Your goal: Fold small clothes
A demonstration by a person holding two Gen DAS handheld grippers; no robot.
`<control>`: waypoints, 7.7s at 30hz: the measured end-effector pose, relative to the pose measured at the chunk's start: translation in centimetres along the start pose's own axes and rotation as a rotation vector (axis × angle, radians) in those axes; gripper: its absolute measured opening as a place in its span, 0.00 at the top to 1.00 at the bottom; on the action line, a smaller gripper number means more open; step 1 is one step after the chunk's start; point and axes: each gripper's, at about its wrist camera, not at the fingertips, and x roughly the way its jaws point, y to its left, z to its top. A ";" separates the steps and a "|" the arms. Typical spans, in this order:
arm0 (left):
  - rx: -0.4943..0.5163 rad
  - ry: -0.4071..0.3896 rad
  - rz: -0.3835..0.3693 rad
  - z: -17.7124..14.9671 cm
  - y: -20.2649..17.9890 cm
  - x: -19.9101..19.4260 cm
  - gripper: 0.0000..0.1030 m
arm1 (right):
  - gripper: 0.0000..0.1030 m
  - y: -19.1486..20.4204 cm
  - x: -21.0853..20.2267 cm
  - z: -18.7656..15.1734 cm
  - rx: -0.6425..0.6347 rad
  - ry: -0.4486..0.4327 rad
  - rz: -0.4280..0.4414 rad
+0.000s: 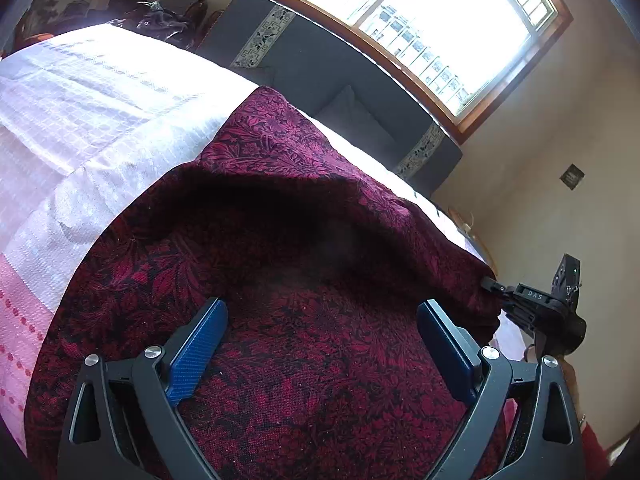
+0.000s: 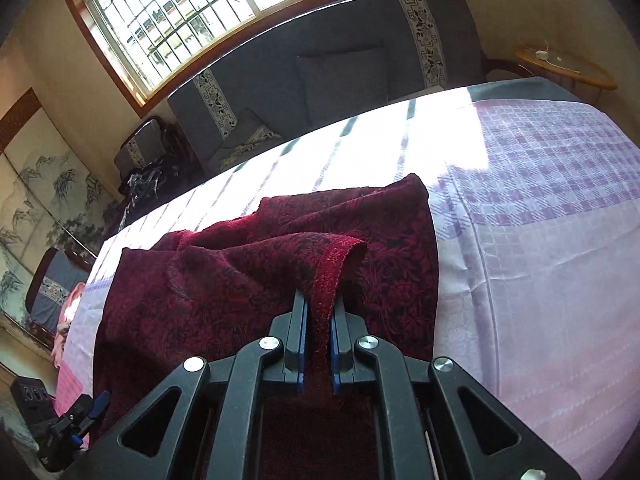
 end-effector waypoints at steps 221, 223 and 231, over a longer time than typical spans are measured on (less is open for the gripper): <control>-0.137 -0.160 0.073 19.3 3.3 2.2 0.14 | 0.74 -4.1 0.8 4.3 0.351 0.006 0.396; -0.120 -0.124 0.106 19.1 4.2 2.5 0.14 | 0.60 -4.6 0.7 4.2 0.390 -0.008 0.416; 0.043 0.066 0.187 16.6 5.1 5.3 0.14 | 0.34 -8.7 -4.6 0.8 0.508 -0.187 0.541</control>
